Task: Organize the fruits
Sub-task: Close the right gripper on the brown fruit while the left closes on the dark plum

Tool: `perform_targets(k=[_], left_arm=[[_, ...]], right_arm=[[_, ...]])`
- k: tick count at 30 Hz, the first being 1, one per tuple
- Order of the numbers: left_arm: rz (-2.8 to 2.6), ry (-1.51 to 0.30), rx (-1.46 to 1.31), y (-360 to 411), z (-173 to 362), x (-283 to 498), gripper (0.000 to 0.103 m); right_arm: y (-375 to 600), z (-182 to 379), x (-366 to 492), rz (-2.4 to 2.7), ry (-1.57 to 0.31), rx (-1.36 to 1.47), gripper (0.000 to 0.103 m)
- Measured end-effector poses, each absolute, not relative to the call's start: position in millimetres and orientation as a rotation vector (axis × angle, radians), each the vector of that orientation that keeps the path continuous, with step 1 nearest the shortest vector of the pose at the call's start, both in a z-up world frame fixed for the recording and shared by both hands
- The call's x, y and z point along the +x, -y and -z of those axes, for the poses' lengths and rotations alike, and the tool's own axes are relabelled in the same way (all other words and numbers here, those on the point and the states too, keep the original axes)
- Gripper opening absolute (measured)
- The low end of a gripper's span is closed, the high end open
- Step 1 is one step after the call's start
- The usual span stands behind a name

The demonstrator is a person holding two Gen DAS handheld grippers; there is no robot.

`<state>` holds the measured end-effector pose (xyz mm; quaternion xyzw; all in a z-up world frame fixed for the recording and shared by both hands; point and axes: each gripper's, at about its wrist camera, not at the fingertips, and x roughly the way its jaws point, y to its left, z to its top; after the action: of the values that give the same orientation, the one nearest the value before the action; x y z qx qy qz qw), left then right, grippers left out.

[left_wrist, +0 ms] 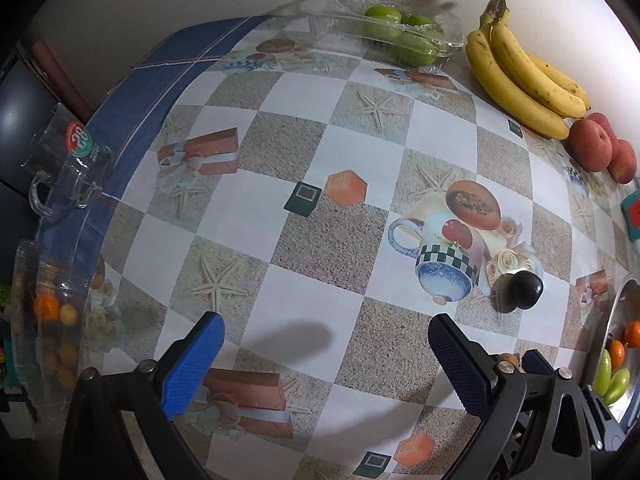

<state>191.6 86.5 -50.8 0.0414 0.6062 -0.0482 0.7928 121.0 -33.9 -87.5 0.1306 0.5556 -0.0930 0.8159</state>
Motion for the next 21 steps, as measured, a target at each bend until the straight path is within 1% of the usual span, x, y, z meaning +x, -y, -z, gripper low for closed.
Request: perform_targets(k=[2,6,15,21], left_arm=[[0.104,-1.303,0.088,-87,51,192,0.103],[0.104,-1.303,0.09,-87,51,191,0.103],[0.109,-1.301,0.088,-83,51,194,0.103],[0.157,-1.295,0.055,-71,50,196,0.103]], right_arm=[[33,88,121,0.196,-1.187,0.277,0.039],[32,87,121,0.179,-1.186,0.277,0.028],[36,76,120,0.163,-1.164,0.298,0.027],[60,64,115,0.232,-1.142,0.312,0.027]])
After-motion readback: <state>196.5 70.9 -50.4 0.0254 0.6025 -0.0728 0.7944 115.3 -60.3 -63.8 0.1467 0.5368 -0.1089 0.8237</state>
